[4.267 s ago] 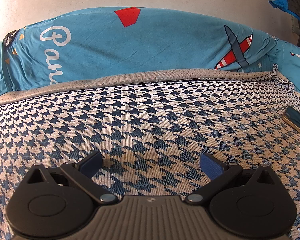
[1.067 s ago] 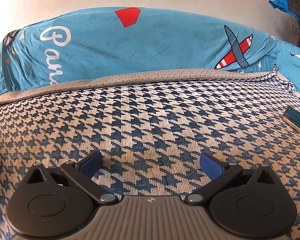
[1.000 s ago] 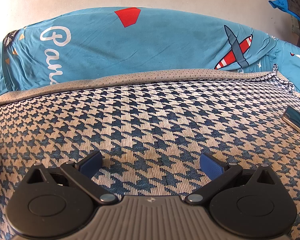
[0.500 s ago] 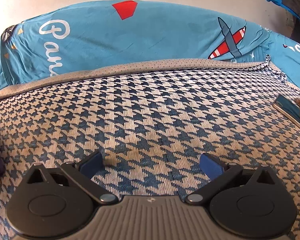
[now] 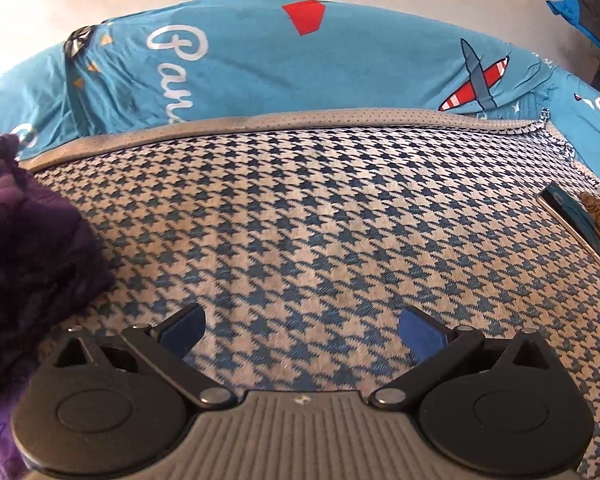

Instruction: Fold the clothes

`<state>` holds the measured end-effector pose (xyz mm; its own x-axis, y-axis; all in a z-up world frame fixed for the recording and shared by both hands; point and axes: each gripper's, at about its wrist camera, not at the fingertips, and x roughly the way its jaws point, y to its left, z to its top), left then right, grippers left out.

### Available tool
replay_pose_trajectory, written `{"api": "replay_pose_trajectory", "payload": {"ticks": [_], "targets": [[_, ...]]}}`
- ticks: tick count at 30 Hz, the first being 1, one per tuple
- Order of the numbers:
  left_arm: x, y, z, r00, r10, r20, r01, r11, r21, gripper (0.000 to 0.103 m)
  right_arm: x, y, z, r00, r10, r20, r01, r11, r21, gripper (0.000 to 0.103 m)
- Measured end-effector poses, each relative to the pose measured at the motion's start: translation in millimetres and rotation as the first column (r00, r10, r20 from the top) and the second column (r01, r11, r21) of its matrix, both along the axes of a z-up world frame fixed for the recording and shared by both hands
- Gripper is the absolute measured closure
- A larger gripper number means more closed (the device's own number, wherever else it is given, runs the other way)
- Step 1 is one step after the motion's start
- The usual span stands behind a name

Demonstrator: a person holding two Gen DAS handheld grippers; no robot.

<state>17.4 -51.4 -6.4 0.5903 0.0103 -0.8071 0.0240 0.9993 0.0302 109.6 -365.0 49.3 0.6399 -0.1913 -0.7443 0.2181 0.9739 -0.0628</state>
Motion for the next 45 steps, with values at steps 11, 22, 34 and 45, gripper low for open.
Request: {"api": "replay_pose_trajectory", "payload": {"ticks": [11,22,34,45], "targets": [[-3.4,-1.4,2.2,1.0,0.014,-0.008,-0.014,1.0,0.004,0.0,-84.5,78.3,-3.0,0.996,0.074,0.042,-0.078,0.993,0.084,0.0],[-12.6,1.9,7.2,0.998,0.06,-0.017,-0.06,0.998,0.012,0.0,-112.2,106.3,-24.6,0.989,0.135,-0.057,-0.127,0.983,0.13,0.0],[-13.5,23.1,69.7,0.991,0.11,0.071,-0.11,0.994,0.0,0.0,-115.3,106.9,-10.7,0.982,0.187,0.02,-0.188,0.973,0.132,0.0],[-20.5,35.2,136.0,0.983,0.11,0.144,-0.109,0.994,-0.017,0.0,-100.0,100.2,7.1,0.97,0.244,-0.005,-0.244,0.969,0.048,0.0]]}}
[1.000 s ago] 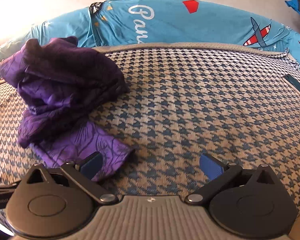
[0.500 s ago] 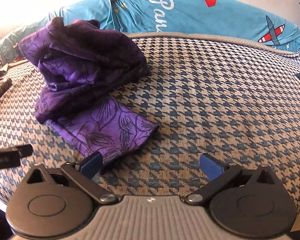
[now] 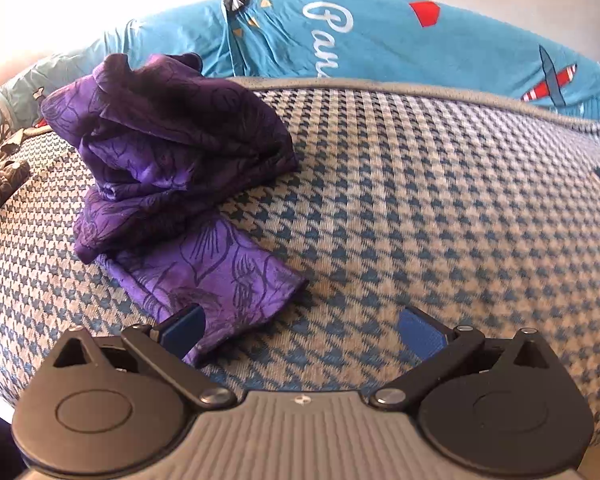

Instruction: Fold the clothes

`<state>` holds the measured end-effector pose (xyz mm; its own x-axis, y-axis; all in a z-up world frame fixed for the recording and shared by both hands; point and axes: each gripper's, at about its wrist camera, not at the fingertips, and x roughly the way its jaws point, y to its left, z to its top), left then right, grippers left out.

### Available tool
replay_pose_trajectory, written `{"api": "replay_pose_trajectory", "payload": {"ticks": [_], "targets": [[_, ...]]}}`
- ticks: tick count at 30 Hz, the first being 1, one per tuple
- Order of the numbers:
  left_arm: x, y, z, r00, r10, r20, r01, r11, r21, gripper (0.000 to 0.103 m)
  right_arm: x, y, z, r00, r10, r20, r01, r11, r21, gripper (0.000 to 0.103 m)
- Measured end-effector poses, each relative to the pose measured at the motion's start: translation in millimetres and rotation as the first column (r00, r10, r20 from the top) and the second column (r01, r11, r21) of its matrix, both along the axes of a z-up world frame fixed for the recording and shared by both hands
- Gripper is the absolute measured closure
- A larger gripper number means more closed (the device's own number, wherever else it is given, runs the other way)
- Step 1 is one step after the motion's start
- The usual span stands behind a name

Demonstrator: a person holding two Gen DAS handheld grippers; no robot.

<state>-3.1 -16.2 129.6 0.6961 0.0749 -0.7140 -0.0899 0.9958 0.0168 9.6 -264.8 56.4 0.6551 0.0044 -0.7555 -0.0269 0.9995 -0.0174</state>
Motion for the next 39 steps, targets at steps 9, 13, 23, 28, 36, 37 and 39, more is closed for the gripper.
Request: {"api": "replay_pose_trajectory", "payload": {"ticks": [9,13,23,28,36,37,39], "targets": [[28.8,-2.1,35.5,0.999,-0.028,0.036,0.029,0.999,-0.02,0.0,42.5,-11.2,11.7,0.999,0.038,-0.026,-0.039,0.999,-0.032,0.0],[47.7,-10.7,22.6,0.998,-0.065,0.013,0.066,0.997,-0.028,0.0,57.6,-8.9,1.3,0.994,-0.009,-0.105,0.009,1.0,0.006,0.0],[86.8,-25.8,-16.8,0.993,-0.117,0.019,0.116,0.991,0.061,0.0,78.3,-3.9,-6.0,0.993,-0.027,-0.117,0.038,0.995,0.092,0.0],[92.4,-24.3,-48.0,0.993,-0.096,-0.065,0.099,0.994,0.045,0.0,78.5,4.1,-7.3,0.994,-0.013,-0.113,0.021,0.998,0.067,0.0],[93.1,-28.4,-53.4,0.991,-0.077,-0.11,0.083,0.995,0.049,0.0,69.2,17.4,-6.5,0.993,-0.046,-0.111,0.044,0.999,-0.018,0.0],[94.2,-27.1,-54.6,0.99,-0.071,-0.119,0.076,0.996,0.042,0.0,69.2,17.8,-7.0,0.991,-0.06,-0.117,0.058,0.998,-0.022,0.0],[95.2,-25.2,-55.9,0.99,-0.064,-0.128,0.068,0.997,0.028,0.0,68.9,17.9,-7.4,0.988,-0.084,-0.127,0.082,0.996,-0.021,0.0]]}}
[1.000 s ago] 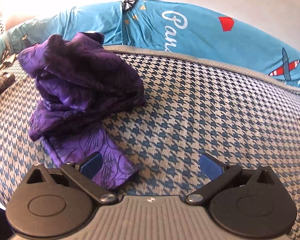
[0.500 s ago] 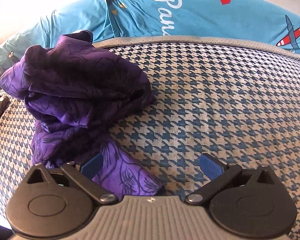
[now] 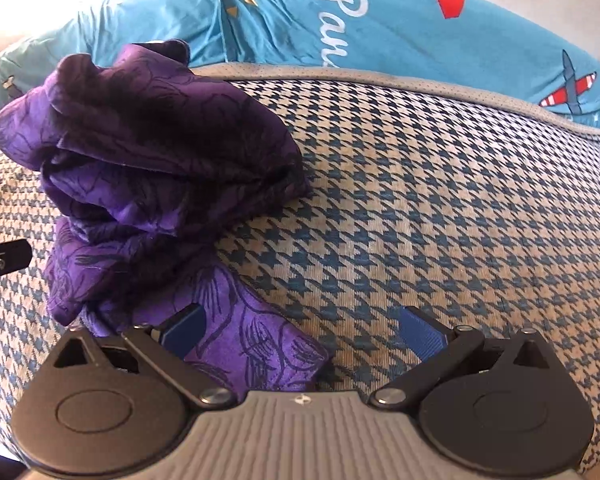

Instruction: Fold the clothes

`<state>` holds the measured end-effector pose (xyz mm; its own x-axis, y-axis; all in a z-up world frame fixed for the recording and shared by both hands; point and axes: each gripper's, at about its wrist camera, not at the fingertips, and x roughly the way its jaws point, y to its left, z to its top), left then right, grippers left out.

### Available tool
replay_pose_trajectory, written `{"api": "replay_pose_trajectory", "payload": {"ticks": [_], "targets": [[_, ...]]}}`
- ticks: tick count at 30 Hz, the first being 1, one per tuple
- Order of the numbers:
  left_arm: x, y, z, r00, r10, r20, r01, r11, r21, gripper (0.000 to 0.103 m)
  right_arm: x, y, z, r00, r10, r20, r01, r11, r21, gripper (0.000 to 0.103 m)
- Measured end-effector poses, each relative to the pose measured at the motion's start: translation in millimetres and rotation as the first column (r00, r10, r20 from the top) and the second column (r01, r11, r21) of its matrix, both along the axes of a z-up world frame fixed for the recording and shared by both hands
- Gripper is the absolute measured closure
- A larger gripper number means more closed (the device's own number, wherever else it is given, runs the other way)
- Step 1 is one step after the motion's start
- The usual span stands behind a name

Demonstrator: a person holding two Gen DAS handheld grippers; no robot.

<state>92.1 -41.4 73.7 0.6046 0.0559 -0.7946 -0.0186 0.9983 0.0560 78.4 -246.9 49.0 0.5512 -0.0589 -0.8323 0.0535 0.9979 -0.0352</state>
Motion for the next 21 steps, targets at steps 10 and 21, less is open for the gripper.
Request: {"api": "replay_pose_trajectory", "payload": {"ticks": [10,21], "targets": [[-3.2,-11.3,-5.4,0.999,-0.032,-0.002,0.032,0.999,0.026,0.0,1.7,4.6,4.5,0.999,-0.037,0.008,0.036,0.999,0.038,0.0],[-3.8,-12.2,-12.6,0.999,-0.029,-0.033,0.031,0.997,0.066,0.0,-2.6,10.0,7.0,0.999,-0.007,0.032,0.007,1.0,0.02,0.0]]}}
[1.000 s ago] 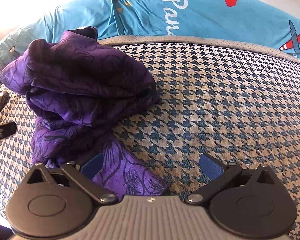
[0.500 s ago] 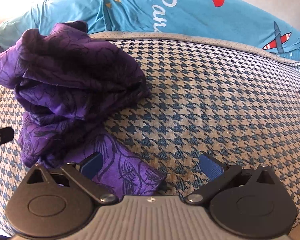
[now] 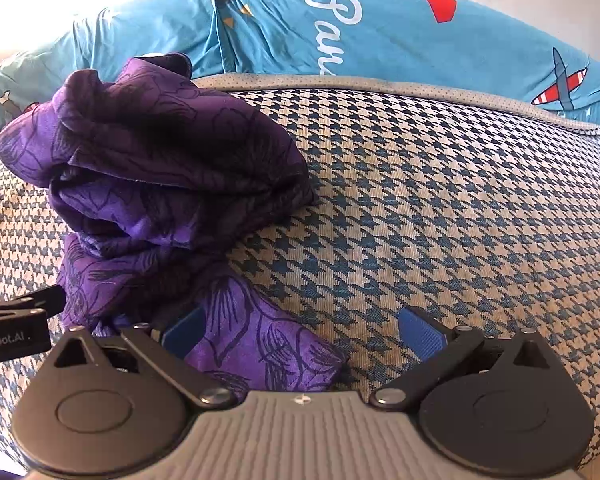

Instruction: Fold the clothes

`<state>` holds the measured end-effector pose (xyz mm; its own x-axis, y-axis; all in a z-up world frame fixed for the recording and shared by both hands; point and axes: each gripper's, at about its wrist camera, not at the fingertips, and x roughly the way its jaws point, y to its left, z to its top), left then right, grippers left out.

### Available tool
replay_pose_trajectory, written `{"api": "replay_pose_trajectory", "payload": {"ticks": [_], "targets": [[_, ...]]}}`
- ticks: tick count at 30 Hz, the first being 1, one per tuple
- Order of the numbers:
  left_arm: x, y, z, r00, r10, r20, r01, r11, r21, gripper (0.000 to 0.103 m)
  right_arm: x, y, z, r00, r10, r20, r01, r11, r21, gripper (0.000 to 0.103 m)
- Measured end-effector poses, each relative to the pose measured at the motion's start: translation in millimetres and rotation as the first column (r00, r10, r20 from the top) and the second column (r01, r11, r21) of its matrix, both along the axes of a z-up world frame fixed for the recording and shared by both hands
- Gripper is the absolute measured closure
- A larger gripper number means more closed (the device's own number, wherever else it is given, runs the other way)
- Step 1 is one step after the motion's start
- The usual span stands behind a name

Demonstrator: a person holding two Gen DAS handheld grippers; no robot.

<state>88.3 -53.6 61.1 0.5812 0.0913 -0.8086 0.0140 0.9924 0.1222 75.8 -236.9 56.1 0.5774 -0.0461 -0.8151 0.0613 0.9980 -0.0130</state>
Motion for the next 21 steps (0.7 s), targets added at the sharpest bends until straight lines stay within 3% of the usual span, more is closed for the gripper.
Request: {"api": "replay_pose_trajectory", "payload": {"ticks": [21], "targets": [[-3.9,9.5,2.7,1.0,0.01,-0.001,-0.01,1.0,-0.001,0.0,-2.2,14.4,-0.6,0.999,0.051,-0.012,-0.051,0.999,0.006,0.0]]}}
